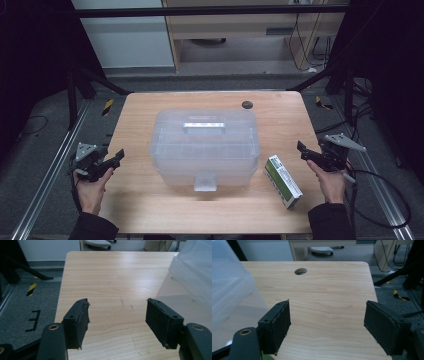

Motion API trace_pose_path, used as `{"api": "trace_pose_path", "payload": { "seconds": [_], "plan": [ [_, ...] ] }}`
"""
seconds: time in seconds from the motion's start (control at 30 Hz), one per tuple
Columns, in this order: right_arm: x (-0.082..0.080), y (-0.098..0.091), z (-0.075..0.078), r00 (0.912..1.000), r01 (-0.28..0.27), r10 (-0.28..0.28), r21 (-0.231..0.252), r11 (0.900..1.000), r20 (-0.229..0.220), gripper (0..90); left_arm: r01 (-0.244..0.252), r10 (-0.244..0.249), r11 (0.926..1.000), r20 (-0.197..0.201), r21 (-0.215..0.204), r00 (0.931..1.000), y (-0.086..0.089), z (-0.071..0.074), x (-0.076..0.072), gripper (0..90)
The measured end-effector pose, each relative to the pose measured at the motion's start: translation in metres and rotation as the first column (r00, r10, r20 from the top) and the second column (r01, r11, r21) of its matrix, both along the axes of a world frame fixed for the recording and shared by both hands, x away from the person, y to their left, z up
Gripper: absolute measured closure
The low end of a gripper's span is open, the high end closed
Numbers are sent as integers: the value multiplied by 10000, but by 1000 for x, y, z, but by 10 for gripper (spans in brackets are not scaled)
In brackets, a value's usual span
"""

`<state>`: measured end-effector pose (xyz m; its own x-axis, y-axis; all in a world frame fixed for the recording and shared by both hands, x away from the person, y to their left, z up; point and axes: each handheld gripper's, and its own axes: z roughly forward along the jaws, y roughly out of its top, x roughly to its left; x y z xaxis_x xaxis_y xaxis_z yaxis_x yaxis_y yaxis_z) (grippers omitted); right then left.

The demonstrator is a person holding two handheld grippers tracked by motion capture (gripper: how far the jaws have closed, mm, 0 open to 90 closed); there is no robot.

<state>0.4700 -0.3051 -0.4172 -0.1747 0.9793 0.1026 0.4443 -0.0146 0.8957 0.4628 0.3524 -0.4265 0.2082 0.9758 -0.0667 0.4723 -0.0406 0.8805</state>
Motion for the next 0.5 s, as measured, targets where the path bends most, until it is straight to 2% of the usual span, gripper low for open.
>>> {"api": "trace_pose_path", "payload": {
  "seconds": [0.03,0.2,0.27,0.5],
  "plan": [
    [-1,1,2,9999,-100,100,9,9999,9,215,310,-310,9995,-49,10,9995,-1,3,0,343],
    [-2,7,9,9992,-390,390,-124,9992,30,216,726,-722,9968,-139,331,9973,-7,10,1,342],
    [-2,12,11,9981,-608,607,-347,9975,-62,212,927,-922,9941,-105,560,9957,-12,16,0,340],
    [-2,18,12,9958,-913,907,-691,9934,-124,212,1133,-1143,9907,93,760,9934,-16,29,-2,331]
  ]
}}
